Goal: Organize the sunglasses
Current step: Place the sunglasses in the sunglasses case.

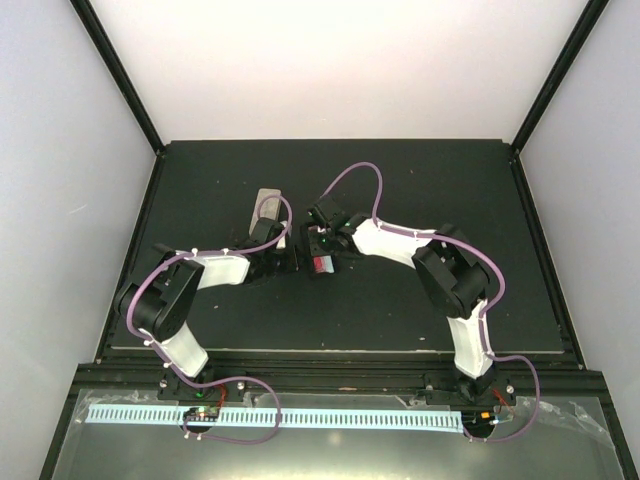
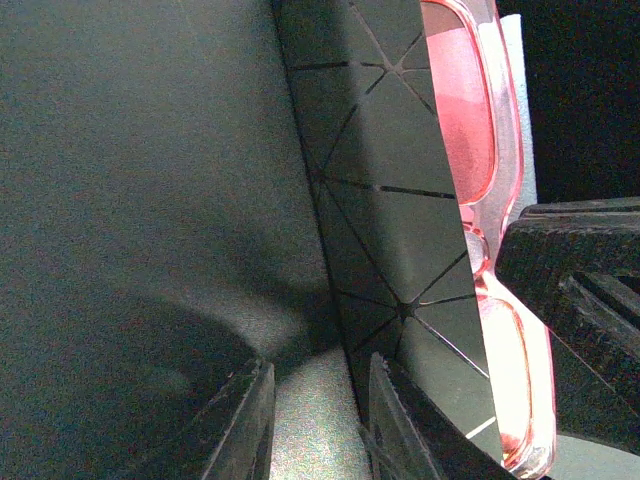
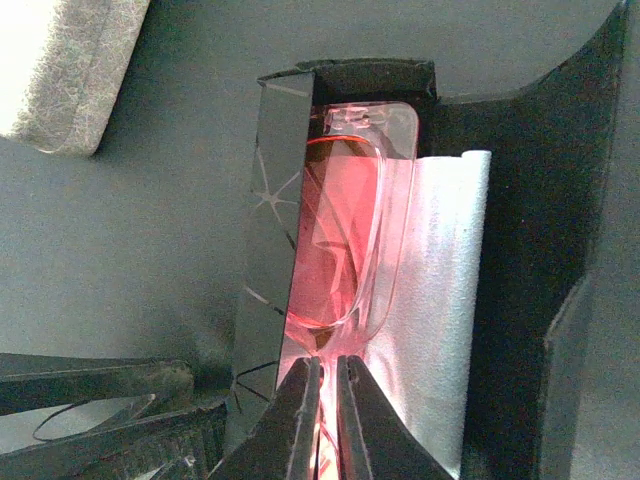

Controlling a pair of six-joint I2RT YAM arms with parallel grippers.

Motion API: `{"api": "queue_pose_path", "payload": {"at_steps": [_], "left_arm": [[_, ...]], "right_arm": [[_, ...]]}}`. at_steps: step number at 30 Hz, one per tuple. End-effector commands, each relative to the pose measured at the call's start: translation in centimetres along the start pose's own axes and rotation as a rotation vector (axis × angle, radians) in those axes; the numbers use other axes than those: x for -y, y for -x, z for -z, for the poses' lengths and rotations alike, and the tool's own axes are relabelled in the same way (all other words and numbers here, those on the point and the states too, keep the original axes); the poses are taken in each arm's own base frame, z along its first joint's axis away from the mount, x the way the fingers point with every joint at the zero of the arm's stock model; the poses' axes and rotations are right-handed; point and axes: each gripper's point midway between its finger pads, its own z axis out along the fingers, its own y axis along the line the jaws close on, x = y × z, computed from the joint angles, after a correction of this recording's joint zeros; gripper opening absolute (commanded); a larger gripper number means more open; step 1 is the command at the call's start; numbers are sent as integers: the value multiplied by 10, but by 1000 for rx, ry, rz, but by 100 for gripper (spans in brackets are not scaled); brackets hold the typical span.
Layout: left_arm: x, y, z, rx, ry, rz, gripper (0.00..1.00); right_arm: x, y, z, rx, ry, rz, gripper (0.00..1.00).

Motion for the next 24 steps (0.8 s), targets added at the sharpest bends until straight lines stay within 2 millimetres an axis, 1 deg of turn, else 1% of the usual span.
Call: {"api": "queue_pose_path", "payload": {"at_steps": [1, 4, 7, 9, 11, 13, 15, 18, 21, 23, 24], "left_arm": [[3, 3, -4, -9, -11, -17, 26], [5, 4, -4, -5, -12, -19, 26], [3, 5, -3, 3, -4, -17, 26], [2, 6, -1, 8, 4, -17, 26], [1, 8, 0, 16, 8, -15, 25], [1, 8, 1, 19, 10, -17, 25], [0, 9, 2, 21, 13, -16, 24], [-1, 7, 1, 17, 17, -16, 23], [-3, 5, 1, 10, 22, -15, 22], [-4, 4, 0, 6, 23, -15, 22], [-4, 3, -1, 3, 23, -13, 21]], "right_arm": [[-16, 3, 1, 13, 51, 2, 9], [-13, 13, 15, 59, 27, 7, 13], [-14, 22, 33, 103, 28, 20, 27], [-14, 25, 45, 124, 30, 25, 32], [-14, 27, 57, 146, 30, 25, 32], [-8, 30, 70, 183, 13, 10, 32], [6, 32, 81, 230, -41, -20, 30], [42, 26, 86, 257, -189, -95, 26], [72, 12, 79, 224, -298, -134, 24], [82, 2, 68, 180, -322, -134, 23], [82, -2, 63, 160, -317, -127, 23]]}}
